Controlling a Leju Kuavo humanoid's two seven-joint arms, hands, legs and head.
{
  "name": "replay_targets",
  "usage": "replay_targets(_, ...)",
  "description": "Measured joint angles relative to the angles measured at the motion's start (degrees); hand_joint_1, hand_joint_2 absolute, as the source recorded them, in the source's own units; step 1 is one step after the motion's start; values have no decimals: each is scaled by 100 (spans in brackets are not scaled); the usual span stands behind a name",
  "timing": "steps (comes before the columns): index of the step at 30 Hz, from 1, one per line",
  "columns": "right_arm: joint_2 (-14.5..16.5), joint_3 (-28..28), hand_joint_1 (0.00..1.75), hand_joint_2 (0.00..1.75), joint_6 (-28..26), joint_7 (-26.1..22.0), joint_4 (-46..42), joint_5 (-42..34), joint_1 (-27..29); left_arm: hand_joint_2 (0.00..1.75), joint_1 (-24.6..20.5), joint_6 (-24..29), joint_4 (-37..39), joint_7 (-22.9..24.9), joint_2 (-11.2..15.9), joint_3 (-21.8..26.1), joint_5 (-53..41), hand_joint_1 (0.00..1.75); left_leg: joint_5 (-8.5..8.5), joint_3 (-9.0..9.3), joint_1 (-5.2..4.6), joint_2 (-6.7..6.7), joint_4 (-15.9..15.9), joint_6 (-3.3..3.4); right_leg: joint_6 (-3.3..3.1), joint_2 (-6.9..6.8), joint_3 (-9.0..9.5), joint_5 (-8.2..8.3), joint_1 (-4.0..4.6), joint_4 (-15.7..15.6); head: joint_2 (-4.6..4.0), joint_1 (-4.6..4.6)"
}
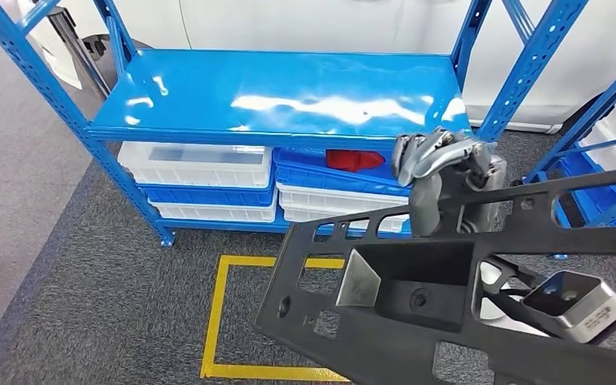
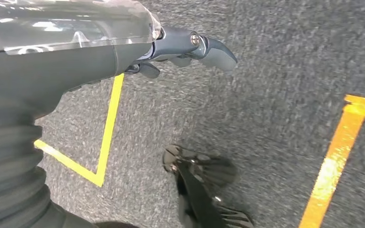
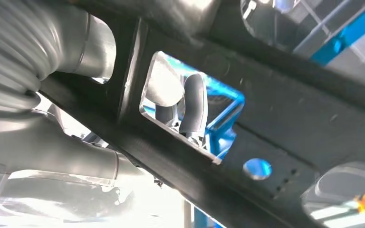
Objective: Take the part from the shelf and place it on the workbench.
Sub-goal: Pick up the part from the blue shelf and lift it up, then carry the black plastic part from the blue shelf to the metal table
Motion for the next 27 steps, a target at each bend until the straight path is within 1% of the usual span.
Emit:
replay_targets(1, 91, -30, 175, 175, 55, 60, -32, 63, 3, 175, -12, -17, -2, -19, 9, 18, 7, 0, -62, 303, -18, 3, -426, 32, 22, 1, -36, 45, 10, 11, 0, 0)
replay_targets(2, 186, -60, 175, 175, 105, 129, -75, 128, 0, 175, -26, -44, -4, -42, 17, 38, 10, 0, -166, 528, -36, 6, -767, 57, 51, -4, -52, 89, 14, 15, 0, 1)
replay_targets(3, 264, -84, 175, 175, 135, 190, -125, 175, -5, 175, -36, -76, -6, -66, 23, 57, 8, 0, -261, 657, -54, 8, -992, 76, 85, -12, -57, 130, 13, 11, 0, 0)
replay_targets(4, 337, -107, 175, 175, 154, 239, -175, 216, -11, 175, -37, -107, -7, -85, 26, 72, 3, 0, -278, 692, -60, 7, -1099, 91, 121, -21, -55, 172, 9, 4, 0, 0)
replay_targets(5, 386, -125, 175, 175, 165, 267, -214, 246, -12, 175, -31, -133, -7, -96, 25, 81, -9, 0, -234, 670, -53, 13, -1108, 112, 154, -22, -61, 189, -3, 9, 0, 1)
replay_targets(6, 424, -145, 175, 175, 168, 283, -249, 272, -11, 175, -23, -155, -7, -102, 25, 86, -24, 0, -185, 648, -44, 20, -1123, 142, 184, -16, -93, 138, -11, 69, 0, 0)
replay_targets(7, 451, -168, 175, 175, 168, 291, -288, 298, -5, 175, -18, -175, -7, -103, 23, 87, -41, 0, -132, 618, -29, 30, -1138, 170, 211, -7, -165, 0, -17, 237, 0, 0)
replay_targets(8, 462, -193, 175, 175, 169, 291, -323, 319, 11, 175, -17, -191, -7, -103, 22, 88, -58, 0, -83, 576, -22, 41, -1140, 190, 235, 1, -284, -218, -30, 537, 0, 0)
replay_targets(9, 470, -214, 175, 175, 179, 277, -352, 336, 40, 175, -19, -202, -7, -103, 23, 88, -77, 0, -45, 524, -23, 44, -1134, 205, 258, 5, -426, -467, -37, 923, 0, 0)
replay_targets(10, 473, -233, 175, 175, 205, 246, -373, 355, 87, 175, -19, -211, -7, -103, 23, 88, -93, 0, -9, 478, -24, 48, -1126, 210, 279, 5, -551, -674, -47, 1310, 0, 0)
replay_targets(11, 474, -251, 175, 175, 246, 200, -380, 377, 148, 175, -18, -220, -7, -103, 24, 88, -106, 0, 21, 434, -24, 49, -1115, 206, 296, 5, -609, -788, -58, 1573, 0, 0)
replay_targets(12, 475, -270, 175, 175, 301, 138, -382, 405, 213, 175, -15, -231, -7, -105, 24, 88, -118, 0, 44, 394, -24, 48, -1098, 200, 306, 5, -559, -790, -69, 1622, 0, 0)
replay_targets(13, 474, -292, 175, 175, 359, 77, -386, 441, 269, 175, -13, -243, -7, -108, 23, 88, -123, 0, 58, 361, -23, 46, -1075, 193, 306, 4, -395, -695, -79, 1438, 0, 0)
replay_targets(14, 474, -314, 175, 175, 410, 29, -396, 476, 311, 175, -13, -252, -7, -114, 23, 88, -127, 0, 62, 334, -22, 45, -1047, 180, 297, 2, -143, -543, -85, 1069, 0, 0)
replay_targets(15, 474, -337, 175, 175, 451, -13, -407, 508, 338, 175, -14, -260, -7, -124, 23, 88, -128, 0, 61, 305, -28, 46, -1019, 162, 278, 2, 111, -441, -82, 677, 0, 1)
replay_targets(16, 478, -356, 175, 175, 479, -37, -425, 535, 357, 175, -19, -264, -7, -135, 23, 88, -129, 0, 57, 278, -37, 47, -986, 139, 251, 2, 294, -372, -73, 350, 0, 1)
replay_targets(17, 483, -371, 175, 175, 504, -48, -442, 554, 377, 175, -25, -266, -7, -145, 25, 88, -128, 0, 57, 254, -44, 50, -965, 111, 224, 3, 391, -354, -61, 157, 0, 1)
replay_targets(18, 488, -383, 175, 175, 528, -48, -456, 567, 399, 175, -30, -268, -7, -153, 25, 88, -127, 0, 62, 233, -50, 54, -957, 81, 195, 6, 404, -379, -46, 98, 0, 1)
replay_targets(20, 506, -389, 175, 175, 583, -17, -472, 581, 431, 175, -35, -270, -7, -157, 26, 90, -126, 0, 62, 212, -46, 57, -951, 21, 132, 9, 384, -351, -47, 61, 0, 0)
replay_targets(21, 517, -389, 175, 175, 616, -2, -474, 584, 437, 175, -35, -272, -7, -158, 26, 90, -126, 0, 20, 190, -39, 56, -909, -10, 97, 7, 386, -334, -55, 38, 0, 0)
replay_targets(22, 533, -389, 175, 175, 648, 9, -474, 586, 439, 175, -35, -273, -7, -161, 26, 90, -126, 0, -77, 129, -34, 52, -774, -39, 61, 2, 387, -315, -66, 14, 0, 0)
replay_targets(23, 549, -389, 175, 175, 674, 13, -474, 586, 446, 175, -33, -273, -7, -163, 27, 91, -126, 0, -235, 11, -24, 49, -517, -67, 32, -5, 386, -300, -71, -3, 0, 0)
replay_targets(25, 576, -386, 175, 175, 703, 16, -472, 585, 477, 175, -25, -274, -7, -167, 27, 93, -126, 0, -598, -337, -14, 46, 242, -110, 3, -11, 365, -289, -67, -3, 0, 0)
replay_targets(26, 583, -385, 175, 175, 704, 16, -471, 585, 492, 175, -21, -274, -7, -168, 27, 94, -126, 0, -719, -480, -11, 46, 551, -123, 0, -11, 357, -286, -65, -1, 0, 0)
replay_targets(27, 587, -385, 175, 175, 704, 16, -470, 585, 502, 175, -17, -274, -7, -169, 27, 95, -126, 0, -781, -567, -10, 46, 738, -130, -1, -11, 352, -285, -64, 1, 0, 0)
